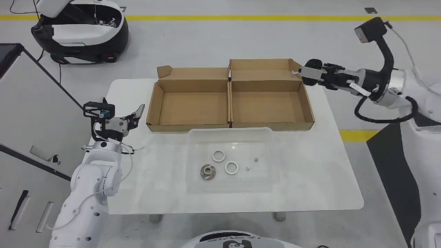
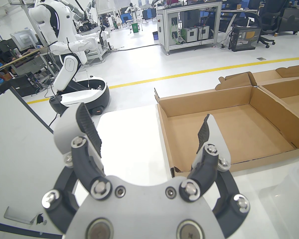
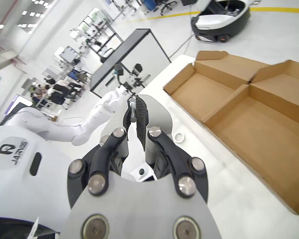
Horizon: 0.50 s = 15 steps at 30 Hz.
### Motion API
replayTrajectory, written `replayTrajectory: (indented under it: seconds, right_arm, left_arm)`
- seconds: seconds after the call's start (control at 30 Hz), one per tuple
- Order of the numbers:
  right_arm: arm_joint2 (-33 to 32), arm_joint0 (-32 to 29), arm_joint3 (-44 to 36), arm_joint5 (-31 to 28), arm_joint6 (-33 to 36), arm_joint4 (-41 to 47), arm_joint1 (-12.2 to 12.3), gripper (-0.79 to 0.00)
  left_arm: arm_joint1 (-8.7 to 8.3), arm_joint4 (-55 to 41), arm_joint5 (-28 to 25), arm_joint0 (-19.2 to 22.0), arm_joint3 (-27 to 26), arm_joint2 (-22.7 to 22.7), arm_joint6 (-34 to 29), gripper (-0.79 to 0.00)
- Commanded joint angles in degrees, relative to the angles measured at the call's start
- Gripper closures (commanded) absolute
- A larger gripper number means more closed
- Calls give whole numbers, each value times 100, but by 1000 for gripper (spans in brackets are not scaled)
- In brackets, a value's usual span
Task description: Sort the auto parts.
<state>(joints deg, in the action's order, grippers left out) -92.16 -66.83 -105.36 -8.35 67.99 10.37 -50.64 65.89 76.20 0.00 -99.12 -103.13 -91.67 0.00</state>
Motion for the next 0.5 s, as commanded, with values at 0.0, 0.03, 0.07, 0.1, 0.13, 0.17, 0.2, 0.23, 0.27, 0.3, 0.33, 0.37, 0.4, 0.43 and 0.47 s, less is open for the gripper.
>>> replayTrajectory:
  seconds: [0.0, 0.03, 0.07, 0.1, 0.13, 0.17, 0.2, 0.23, 0.27, 0.3, 0.33, 0.37, 0.4, 0.43, 0.47]
  right_arm:
    - [59, 139, 75, 15, 141, -640, 36, 0]
    - [121, 228, 89, -3, 241, -1015, 57, 0]
    - [198, 327, 139, 11, 292, -1307, 70, 0]
    - [292, 439, 194, 18, 344, -1565, 80, 0]
    - [398, 568, 258, 33, 403, -1849, 90, 0]
    - [527, 705, 330, 40, 469, -2084, 94, 0]
    - [678, 858, 402, 4, 565, -2310, 97, 0]
    - [826, 1020, 500, -39, 599, -2506, 94, 0]
    - [981, 1182, 632, -64, 609, -2658, 84, 0]
    - [1147, 1351, 760, -123, 623, -2798, 72, 0]
    - [1310, 1525, 902, -181, 624, -2906, 55, 0]
    - [1475, 1706, 1040, -245, 623, -3032, 37, 0]
    - [1662, 1889, 1167, -357, 661, -3204, 19, 0]
    - [1840, 2075, 1310, -460, 653, -3393, -2, 0]
    - [2027, 2247, 1473, -533, 635, -3516, -32, 0]
  left_arm:
    - [0, 0, 0, 0, 0, 0, 0, -785]
    - [0, 0, 0, 0, 0, 0, 0, -785]
    - [0, 0, 0, 0, 0, 0, 0, -785]
    - [0, 0, 0, 0, 0, 0, 0, -785]
    - [0, 0, 0, 0, 0, 0, 0, -785]
    - [0, 0, 0, 0, 0, 0, 0, -785]
    - [0, 0, 0, 0, 0, 0, 0, -785]
    - [0, 0, 0, 0, 0, 0, 0, -785]
    - [0, 0, 0, 0, 0, 0, 0, -785]
    - [0, 0, 0, 0, 0, 0, 0, -785]
    - [0, 0, 0, 0, 0, 0, 0, -785]
    - [0, 0, 0, 0, 0, 0, 0, -785]
    - [0, 0, 0, 0, 0, 0, 0, -785]
    - [0, 0, 0, 0, 0, 0, 0, -785]
    - [0, 0, 0, 0, 0, 0, 0, -785]
